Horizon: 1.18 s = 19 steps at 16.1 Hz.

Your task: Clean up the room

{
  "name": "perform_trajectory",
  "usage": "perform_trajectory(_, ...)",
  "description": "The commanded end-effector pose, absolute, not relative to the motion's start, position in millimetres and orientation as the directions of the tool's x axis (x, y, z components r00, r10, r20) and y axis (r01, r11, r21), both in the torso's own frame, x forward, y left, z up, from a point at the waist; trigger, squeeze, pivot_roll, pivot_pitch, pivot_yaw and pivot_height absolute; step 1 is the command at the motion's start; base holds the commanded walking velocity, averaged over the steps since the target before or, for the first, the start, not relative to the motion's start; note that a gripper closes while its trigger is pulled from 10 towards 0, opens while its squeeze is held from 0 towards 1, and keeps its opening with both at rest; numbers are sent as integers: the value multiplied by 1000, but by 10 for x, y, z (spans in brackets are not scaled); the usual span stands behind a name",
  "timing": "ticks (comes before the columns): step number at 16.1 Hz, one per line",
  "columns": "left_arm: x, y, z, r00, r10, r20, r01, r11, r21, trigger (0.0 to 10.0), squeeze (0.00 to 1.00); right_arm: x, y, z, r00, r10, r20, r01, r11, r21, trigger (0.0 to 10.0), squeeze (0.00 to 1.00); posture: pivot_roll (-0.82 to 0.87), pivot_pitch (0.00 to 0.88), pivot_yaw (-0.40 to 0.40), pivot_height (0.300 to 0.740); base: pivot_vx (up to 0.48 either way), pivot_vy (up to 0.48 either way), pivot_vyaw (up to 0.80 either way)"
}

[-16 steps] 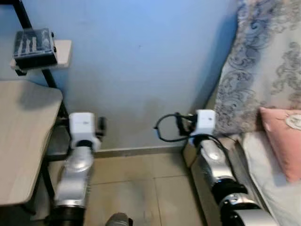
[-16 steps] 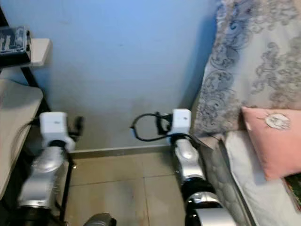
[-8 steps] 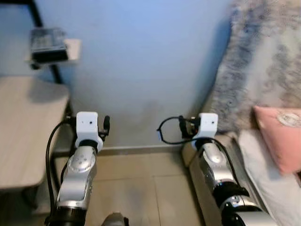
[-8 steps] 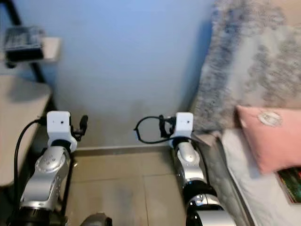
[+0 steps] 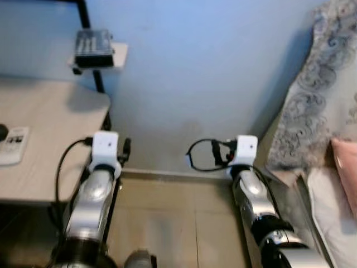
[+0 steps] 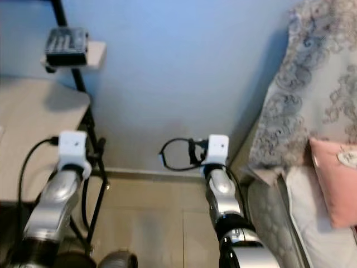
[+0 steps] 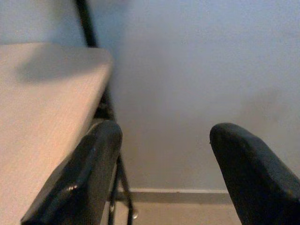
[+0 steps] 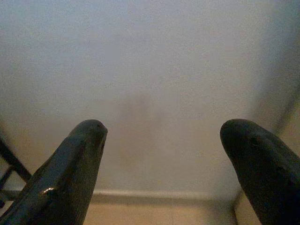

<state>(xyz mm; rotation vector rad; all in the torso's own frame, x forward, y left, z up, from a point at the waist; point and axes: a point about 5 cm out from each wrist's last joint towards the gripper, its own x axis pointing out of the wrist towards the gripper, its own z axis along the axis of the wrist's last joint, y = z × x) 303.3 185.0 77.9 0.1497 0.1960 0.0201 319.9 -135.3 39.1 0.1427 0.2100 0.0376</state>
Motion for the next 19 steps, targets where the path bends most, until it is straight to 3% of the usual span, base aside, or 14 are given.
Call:
perform_trajectory(1, 3055, 1836, 619, 967, 14, -254, 19, 992, 127, 10000, 0, 3152, -1438, 268, 957, 3, -290, 49, 984, 171, 10000, 0, 133, 0, -46, 714, 0, 0, 0)
perform_trajectory(4, 3077, 1805, 195, 890, -74, -449, 76, 997, -14, 10000, 0, 3032, -1473, 55, 908, -9, -420, 51, 995, 88, 10000, 0, 128, 0, -41, 714, 0, 0, 0)
perform_trajectory(7, 3000, 1639, 20, 817, -175, -549, 192, 981, -27, 10000, 0, 2875, -1435, -161, 817, -11, -576, 107, 985, 132, 10000, 0, 104, 0, -36, 714, 0, 0, 0)
perform_trajectory(8, 2876, 1606, -139, 749, -173, -640, 189, 981, -43, 10000, 0, 2762, -1399, -282, 753, -6, -659, 150, 975, 162, 10000, 0, 89, 0, -31, 714, 0, 0, 0)
perform_trajectory(11, 2432, 1746, -526, 572, -31, -820, -75, 993, -90, 10000, 0, 2378, -1282, -586, 560, 66, -826, 211, 953, 219, 10000, 0, 60, 0, -27, 714, 0, 0, 0)
perform_trajectory(13, 2200, 1690, -678, 483, -67, -873, -54, 993, -107, 10000, 0, 2200, -1354, -699, 494, 34, -869, 213, 964, 160, 10000, 0, 59, 0, -28, 714, 0, 0, 0)
perform_trajectory(15, 2198, 1643, -682, 487, -92, -868, -1, 994, -106, 10000, 0, 2155, -1366, -725, 481, 33, -876, 194, 970, 143, 10000, 0, 59, 0, -29, 714, 0, 0, 0)
perform_trajectory(16, 2268, 1567, -642, 525, -130, -841, 110, 990, -85, 10000, 0, 2115, -1377, -747, 468, 29, -883, 182, 975, 128, 10000, 0, 56, 0, -33, 714, 0, 0, 0)
perform_trajectory(19, 2372, 1502, -574, 570, -167, -804, 172, 982, -82, 10000, 0, 2084, -1371, -764, 464, 30, -886, 151, 982, 113, 10000, 0, 45, 0, -30, 714, 0, 0, 0)
